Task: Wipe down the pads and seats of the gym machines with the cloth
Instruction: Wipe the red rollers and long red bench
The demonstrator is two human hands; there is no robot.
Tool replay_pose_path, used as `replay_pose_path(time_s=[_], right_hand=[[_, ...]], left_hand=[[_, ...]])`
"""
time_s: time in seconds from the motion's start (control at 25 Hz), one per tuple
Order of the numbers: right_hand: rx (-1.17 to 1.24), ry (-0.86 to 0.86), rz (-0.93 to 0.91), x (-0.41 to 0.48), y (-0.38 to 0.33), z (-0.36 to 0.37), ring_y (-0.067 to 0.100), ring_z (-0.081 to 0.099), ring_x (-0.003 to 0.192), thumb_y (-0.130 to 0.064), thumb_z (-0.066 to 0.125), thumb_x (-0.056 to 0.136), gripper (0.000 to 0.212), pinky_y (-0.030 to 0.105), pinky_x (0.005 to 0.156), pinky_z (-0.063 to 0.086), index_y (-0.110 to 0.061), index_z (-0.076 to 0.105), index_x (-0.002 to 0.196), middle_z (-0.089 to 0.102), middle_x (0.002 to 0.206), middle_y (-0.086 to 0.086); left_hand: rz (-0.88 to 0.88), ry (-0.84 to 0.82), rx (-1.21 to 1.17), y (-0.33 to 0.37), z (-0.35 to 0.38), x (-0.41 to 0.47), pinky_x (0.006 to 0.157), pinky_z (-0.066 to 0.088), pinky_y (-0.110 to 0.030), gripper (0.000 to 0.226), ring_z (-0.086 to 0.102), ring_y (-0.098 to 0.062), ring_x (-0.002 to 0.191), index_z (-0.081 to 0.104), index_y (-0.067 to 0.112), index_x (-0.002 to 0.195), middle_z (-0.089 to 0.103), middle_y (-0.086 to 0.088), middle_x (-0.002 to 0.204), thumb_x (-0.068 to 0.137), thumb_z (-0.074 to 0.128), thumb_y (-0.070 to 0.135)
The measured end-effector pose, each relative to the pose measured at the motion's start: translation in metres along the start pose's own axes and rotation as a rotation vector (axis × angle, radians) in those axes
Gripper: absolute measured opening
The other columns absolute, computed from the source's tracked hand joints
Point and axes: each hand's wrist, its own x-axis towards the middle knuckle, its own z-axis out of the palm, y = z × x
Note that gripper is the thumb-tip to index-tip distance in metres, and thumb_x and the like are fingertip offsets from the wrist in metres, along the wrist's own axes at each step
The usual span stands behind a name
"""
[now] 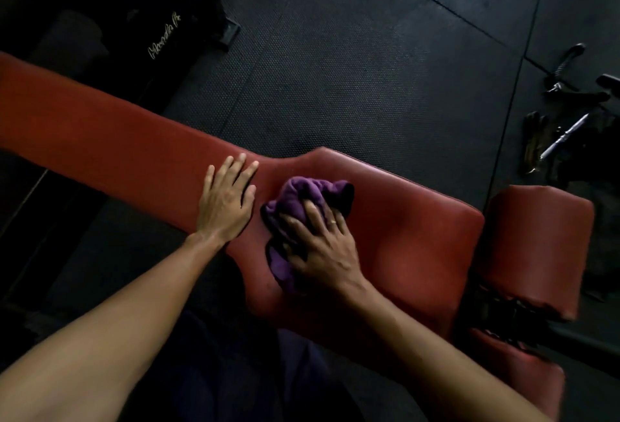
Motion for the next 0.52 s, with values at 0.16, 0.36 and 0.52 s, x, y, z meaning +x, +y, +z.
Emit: replay_pose_path(time_s=[0.16,0.36,0.52], right_hand=[[-0.105,0.027,0.084,0.041,0.037,-0.005,0.036,0.042,0.142,-0.056,0.053,0.089,0.055,0.048,0.122,0.024,-0.036,0.059,0.140,0.051,0.149,0.012],[-0.020,-0.177,0.275,0.132,-0.032,0.016,0.040,0.027,0.148,-0.057,0.050,0.086,0.065,0.049,0.124,0.008,-0.036,0.046,0.147,0.034,0.160,0.013],[0.018,-0.140,0.023,0.063,-0.038,0.016,0.037,0.036,0.146,-0.064,0.052,0.088,0.064,0.049,0.123,0.021,-0.035,0.053,0.145,0.042,0.157,0.011]], left_hand=[[-0.006,0.009,-0.004,-0.015,-0.002,-0.002,0.124,0.009,-0.048,0.053,0.022,-0.024,0.152,0.040,0.025,0.153,0.031,-0.003,0.162,0.102,0.030,0.038],[-0.018,0.053,0.014,-0.019,0.001,0.005,0.124,0.013,-0.051,0.052,0.027,-0.026,0.150,0.045,0.018,0.149,0.035,-0.005,0.160,0.103,0.027,0.033],[-0.077,0.038,0.019,-0.030,0.000,0.000,0.125,0.005,-0.050,0.051,0.016,-0.024,0.154,0.034,0.023,0.156,0.023,-0.005,0.165,0.105,0.033,0.030]])
